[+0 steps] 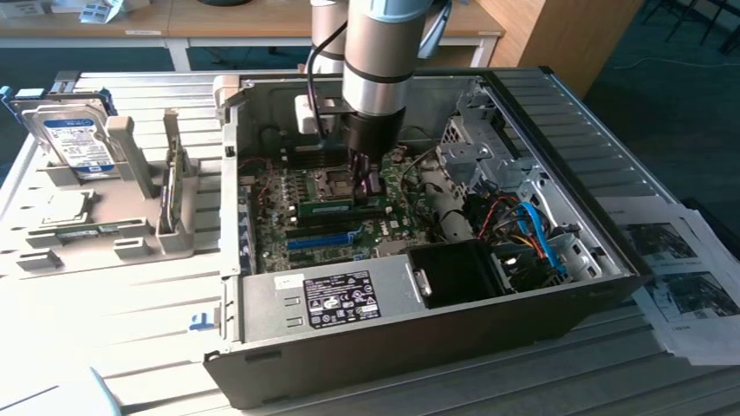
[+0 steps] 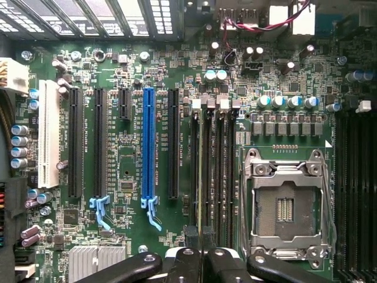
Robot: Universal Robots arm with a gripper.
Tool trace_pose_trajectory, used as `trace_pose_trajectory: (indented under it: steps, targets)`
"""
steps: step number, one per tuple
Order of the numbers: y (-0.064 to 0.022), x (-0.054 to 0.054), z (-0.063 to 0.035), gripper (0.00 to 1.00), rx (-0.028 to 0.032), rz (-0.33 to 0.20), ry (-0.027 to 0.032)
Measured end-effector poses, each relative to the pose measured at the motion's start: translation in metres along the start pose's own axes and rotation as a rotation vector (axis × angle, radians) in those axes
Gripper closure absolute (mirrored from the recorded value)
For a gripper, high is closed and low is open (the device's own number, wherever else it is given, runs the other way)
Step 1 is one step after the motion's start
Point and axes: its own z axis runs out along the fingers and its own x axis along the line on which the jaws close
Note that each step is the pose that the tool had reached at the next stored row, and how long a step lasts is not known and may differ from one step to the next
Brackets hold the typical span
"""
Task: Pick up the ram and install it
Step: 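Insert the ram into the slot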
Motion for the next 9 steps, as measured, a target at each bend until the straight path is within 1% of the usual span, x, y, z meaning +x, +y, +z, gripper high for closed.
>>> trace_pose_trajectory:
  steps: [5,9]
  targets:
    - [0.0007,0.0001,-0.0001,0.88,0.0008,0.0,-0.0004]
    - [0.001,0.0001,0.0,0.88,0.0013,0.0,-0.0026]
